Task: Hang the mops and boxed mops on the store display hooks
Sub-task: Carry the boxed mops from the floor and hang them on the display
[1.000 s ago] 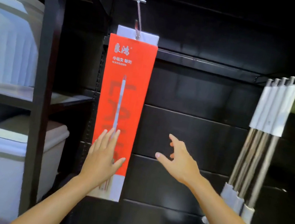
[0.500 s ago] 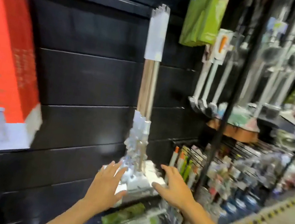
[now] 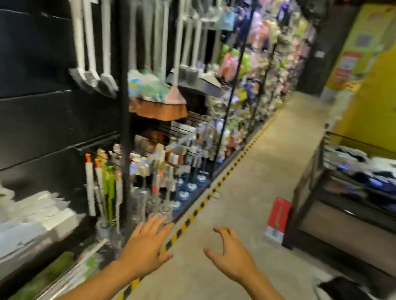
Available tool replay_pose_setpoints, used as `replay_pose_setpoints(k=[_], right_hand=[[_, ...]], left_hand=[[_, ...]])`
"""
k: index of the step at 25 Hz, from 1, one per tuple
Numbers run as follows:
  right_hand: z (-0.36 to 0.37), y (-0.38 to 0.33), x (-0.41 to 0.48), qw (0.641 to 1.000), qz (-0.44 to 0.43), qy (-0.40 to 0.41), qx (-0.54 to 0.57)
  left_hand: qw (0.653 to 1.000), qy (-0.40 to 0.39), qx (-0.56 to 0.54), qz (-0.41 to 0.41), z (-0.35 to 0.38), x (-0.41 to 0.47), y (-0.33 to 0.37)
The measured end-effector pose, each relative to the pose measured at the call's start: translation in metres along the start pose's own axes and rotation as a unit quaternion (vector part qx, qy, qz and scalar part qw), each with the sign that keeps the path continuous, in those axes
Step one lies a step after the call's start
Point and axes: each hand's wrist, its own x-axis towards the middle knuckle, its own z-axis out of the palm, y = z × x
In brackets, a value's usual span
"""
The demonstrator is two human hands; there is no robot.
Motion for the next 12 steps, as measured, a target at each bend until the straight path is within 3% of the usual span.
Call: replay_pose_setpoints(k=[5,12], right_hand=[[-0.043,0.087,0.028,0.995,0.083,0.05,0.003],[-0.114,0.16,0.136,0.982,0.166,0.09,0.03]], left_hand=[[0.996,-0.019,-0.019,0.082,0.028,0.114,0.063],[0.985,-0.031,-0.041,0.166,0.047,0.291,0.115]])
